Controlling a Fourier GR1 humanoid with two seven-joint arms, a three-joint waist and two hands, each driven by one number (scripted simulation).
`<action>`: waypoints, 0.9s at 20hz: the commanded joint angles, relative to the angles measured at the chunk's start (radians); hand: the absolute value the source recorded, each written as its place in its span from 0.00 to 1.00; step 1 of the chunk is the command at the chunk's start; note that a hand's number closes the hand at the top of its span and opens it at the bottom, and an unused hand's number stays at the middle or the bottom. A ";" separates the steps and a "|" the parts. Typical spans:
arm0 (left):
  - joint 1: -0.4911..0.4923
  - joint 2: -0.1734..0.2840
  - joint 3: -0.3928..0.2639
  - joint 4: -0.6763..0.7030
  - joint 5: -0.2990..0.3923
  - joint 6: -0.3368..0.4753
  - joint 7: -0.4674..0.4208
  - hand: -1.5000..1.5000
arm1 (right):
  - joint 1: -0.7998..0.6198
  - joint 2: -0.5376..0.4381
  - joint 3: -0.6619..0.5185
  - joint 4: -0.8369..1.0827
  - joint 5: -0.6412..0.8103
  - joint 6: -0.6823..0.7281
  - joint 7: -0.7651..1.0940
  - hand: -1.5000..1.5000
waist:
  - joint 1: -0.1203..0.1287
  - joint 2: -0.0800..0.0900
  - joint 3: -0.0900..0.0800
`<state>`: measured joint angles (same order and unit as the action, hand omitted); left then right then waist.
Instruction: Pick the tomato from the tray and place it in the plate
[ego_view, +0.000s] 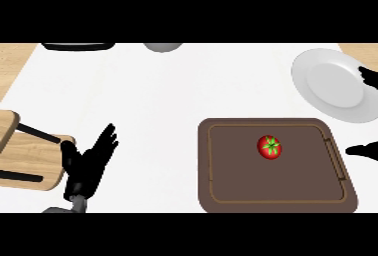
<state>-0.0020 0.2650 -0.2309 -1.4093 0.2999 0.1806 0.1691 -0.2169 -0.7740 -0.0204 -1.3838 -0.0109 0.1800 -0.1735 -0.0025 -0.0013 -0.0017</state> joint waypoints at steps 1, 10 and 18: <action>0.023 -0.006 -0.003 -0.029 -0.018 0.018 0.010 0.50 | 0.004 -0.019 0.087 -0.146 0.062 0.037 0.179 0.00 | 0.002 -0.003 0.000; 0.013 -0.072 -0.002 0.005 -0.064 0.008 -0.015 0.50 | 0.001 0.141 0.198 -0.248 0.279 -0.002 0.382 0.00 | 0.004 0.001 0.001; 0.020 -0.073 0.042 0.021 -0.072 -0.043 -0.018 0.50 | 0.003 0.239 0.244 -0.276 0.369 0.095 0.528 0.00 | 0.004 0.001 0.001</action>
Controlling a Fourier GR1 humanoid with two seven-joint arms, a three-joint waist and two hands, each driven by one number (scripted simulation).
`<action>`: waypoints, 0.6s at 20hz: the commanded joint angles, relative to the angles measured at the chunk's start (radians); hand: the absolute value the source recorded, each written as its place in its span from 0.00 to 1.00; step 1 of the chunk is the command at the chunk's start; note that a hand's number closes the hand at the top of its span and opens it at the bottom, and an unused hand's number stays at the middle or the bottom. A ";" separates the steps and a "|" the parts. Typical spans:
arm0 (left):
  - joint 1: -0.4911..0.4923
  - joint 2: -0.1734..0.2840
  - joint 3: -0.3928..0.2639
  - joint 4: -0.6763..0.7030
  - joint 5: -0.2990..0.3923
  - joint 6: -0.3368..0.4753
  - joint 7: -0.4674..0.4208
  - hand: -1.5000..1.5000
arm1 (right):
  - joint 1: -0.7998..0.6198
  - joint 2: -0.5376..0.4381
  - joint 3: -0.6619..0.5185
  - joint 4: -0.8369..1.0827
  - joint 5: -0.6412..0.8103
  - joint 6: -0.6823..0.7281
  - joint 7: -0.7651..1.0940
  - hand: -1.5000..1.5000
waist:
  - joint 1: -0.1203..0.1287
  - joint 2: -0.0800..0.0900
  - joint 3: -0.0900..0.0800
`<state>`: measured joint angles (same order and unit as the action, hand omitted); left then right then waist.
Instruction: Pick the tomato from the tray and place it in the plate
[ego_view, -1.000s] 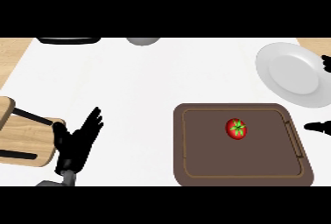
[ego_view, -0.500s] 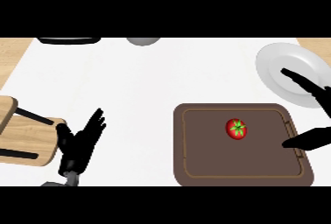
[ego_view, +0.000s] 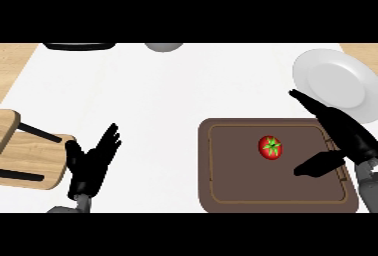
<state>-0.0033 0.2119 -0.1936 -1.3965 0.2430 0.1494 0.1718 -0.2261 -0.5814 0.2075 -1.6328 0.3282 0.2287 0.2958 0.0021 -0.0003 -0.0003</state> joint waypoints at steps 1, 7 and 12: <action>0.079 -0.004 -0.022 -0.092 -0.045 0.016 0.016 0.50 | 0.006 0.069 0.032 -0.024 0.057 0.037 0.069 0.00 | 0.003 -0.001 0.000; -0.004 -0.031 0.045 0.037 -0.030 -0.056 -0.014 0.50 | 0.027 0.186 0.037 0.044 0.150 0.017 0.011 0.00 | 0.000 0.001 0.000; 0.030 -0.050 0.042 -0.080 -0.071 -0.022 0.069 0.50 | 0.080 0.193 0.020 -0.002 0.251 0.036 0.019 0.00 | -0.001 0.000 0.000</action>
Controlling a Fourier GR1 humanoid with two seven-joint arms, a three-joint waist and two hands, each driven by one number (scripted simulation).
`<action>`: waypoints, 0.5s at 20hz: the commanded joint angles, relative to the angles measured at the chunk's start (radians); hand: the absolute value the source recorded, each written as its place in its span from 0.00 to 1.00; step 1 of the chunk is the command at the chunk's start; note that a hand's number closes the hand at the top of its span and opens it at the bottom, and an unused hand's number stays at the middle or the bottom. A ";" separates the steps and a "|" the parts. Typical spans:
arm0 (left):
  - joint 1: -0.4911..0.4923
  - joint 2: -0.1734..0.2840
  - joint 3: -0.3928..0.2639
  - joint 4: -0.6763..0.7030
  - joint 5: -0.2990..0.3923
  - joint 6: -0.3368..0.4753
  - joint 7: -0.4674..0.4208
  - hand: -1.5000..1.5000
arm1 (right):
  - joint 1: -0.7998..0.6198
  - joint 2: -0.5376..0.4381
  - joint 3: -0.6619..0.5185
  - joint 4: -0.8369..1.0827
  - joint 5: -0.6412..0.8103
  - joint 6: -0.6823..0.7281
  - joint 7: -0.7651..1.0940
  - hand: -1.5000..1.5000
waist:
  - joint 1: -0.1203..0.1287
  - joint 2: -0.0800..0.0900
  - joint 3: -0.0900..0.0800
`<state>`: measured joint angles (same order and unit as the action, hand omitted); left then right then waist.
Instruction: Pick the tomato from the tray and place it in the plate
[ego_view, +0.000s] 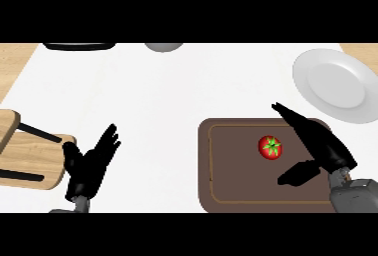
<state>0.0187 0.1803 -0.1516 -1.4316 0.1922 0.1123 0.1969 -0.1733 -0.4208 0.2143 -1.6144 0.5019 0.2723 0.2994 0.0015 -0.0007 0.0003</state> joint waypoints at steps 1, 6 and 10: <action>0.039 0.008 0.023 -0.009 0.020 -0.042 -0.007 0.50 | -0.026 0.059 0.048 0.011 0.119 -0.027 0.078 0.00 | 0.003 0.000 0.000; 0.009 -0.023 0.032 -0.007 -0.017 -0.037 0.022 0.50 | -0.074 0.045 -0.061 0.094 0.129 0.037 0.005 0.00 | 0.001 0.001 0.000; 0.042 -0.039 0.025 -0.013 -0.045 -0.051 -0.018 0.50 | -0.077 0.085 -0.040 0.187 0.199 0.005 -0.046 0.00 | 0.003 0.001 0.000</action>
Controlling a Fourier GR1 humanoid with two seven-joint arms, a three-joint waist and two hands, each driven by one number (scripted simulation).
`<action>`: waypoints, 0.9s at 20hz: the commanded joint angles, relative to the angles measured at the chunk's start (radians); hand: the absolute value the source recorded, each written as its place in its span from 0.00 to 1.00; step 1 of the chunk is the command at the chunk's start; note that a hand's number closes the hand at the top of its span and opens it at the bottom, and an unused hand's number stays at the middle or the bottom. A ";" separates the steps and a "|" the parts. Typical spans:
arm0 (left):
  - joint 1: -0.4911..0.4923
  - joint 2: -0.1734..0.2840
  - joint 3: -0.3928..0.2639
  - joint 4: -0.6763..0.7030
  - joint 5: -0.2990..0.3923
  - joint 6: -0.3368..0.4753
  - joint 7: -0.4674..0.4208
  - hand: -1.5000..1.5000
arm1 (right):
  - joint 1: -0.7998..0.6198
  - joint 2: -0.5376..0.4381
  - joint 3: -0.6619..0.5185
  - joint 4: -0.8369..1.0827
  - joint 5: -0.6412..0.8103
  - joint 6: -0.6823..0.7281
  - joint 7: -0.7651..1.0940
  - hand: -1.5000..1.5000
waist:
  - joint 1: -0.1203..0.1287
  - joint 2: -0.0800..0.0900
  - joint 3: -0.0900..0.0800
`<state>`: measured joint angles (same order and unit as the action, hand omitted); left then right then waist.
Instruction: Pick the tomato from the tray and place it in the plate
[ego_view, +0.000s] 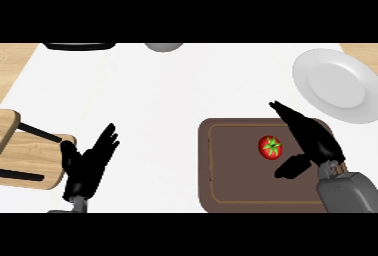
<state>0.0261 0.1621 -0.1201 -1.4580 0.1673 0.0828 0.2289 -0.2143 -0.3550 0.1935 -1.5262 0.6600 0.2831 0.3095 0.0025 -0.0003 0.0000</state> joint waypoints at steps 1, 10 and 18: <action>-0.026 -0.037 0.013 0.092 -0.030 -0.011 -0.051 0.50 | 0.036 0.053 0.012 0.020 0.066 -0.025 -0.028 0.00 | -0.002 0.000 0.000; -0.019 -0.040 0.018 -0.002 -0.041 -0.007 0.027 0.50 | -0.022 0.027 0.047 0.115 0.132 0.076 -0.111 1.00 | -0.002 -0.001 0.000; -0.035 -0.082 0.029 0.052 -0.084 0.007 -0.011 0.50 | -0.033 0.105 0.042 0.216 0.276 -0.083 -0.180 1.00 | -0.001 0.000 0.000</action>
<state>0.0006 0.1103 -0.0800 -1.3967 0.1127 0.0590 0.1992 -0.2601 -0.2952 0.2151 -1.2918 0.8793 0.2202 0.0985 0.0010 -0.0056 -0.0062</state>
